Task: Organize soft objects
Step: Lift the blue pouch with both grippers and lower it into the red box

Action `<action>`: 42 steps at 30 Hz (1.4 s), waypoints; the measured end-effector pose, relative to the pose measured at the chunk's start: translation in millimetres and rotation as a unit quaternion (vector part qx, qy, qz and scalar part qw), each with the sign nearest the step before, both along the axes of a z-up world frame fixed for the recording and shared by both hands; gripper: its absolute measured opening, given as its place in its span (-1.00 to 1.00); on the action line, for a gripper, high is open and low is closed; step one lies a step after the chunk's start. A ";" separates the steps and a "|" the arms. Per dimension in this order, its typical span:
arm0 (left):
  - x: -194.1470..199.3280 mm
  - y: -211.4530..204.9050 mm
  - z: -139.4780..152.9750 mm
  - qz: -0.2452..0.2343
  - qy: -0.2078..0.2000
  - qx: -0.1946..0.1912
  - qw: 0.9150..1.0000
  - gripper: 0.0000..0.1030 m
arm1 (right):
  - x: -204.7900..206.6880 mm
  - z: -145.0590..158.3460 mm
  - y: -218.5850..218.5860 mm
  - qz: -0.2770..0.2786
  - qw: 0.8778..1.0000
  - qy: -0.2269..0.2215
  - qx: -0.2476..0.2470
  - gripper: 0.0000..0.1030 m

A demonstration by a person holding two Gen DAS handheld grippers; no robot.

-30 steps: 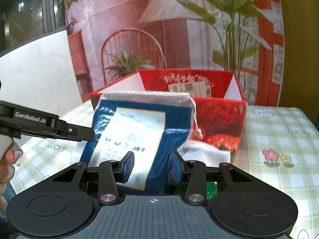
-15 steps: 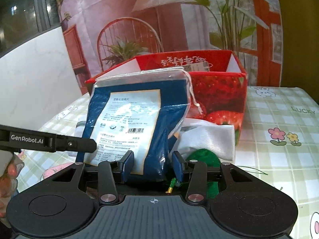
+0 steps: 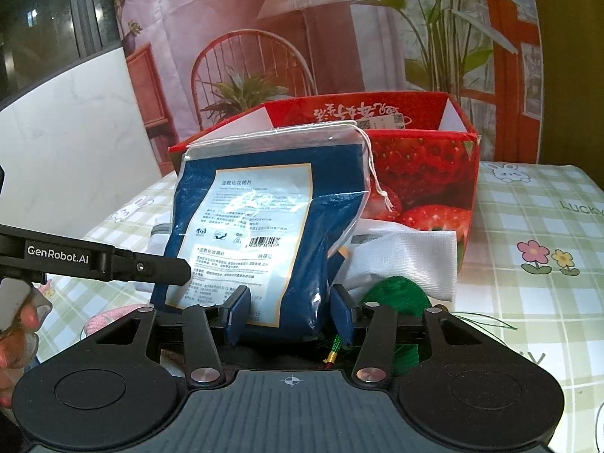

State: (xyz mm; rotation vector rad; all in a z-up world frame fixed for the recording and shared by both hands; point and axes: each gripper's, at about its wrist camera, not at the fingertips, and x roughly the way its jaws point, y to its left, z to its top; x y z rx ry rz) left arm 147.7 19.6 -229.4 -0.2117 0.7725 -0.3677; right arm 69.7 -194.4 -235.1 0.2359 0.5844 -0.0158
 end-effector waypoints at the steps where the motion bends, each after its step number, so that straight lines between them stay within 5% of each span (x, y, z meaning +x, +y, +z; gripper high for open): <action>1: 0.1 0.3 0.1 0.000 0.000 0.000 1.000 -0.26 | 0.1 -0.2 -0.2 0.000 1.000 0.000 0.000 -0.13; 15: -0.7 -2.7 -7.1 0.003 0.000 -0.001 1.000 -0.16 | 3.7 -5.1 1.1 0.003 1.000 0.002 -0.003 -0.12; 24: -5.9 -1.2 3.6 -0.013 -0.024 -0.012 1.000 -0.30 | 1.3 1.8 5.2 0.016 1.000 -0.010 0.001 -0.27; 35: -9.3 -3.7 52.0 -0.034 -0.117 -0.002 0.993 -0.30 | -4.7 42.2 7.4 0.033 0.996 -0.076 -0.023 -0.29; 42: 17.1 -5.8 83.0 -0.046 -0.138 -0.017 0.989 -0.30 | 18.4 76.1 -5.4 0.030 0.994 -0.099 -0.029 -0.29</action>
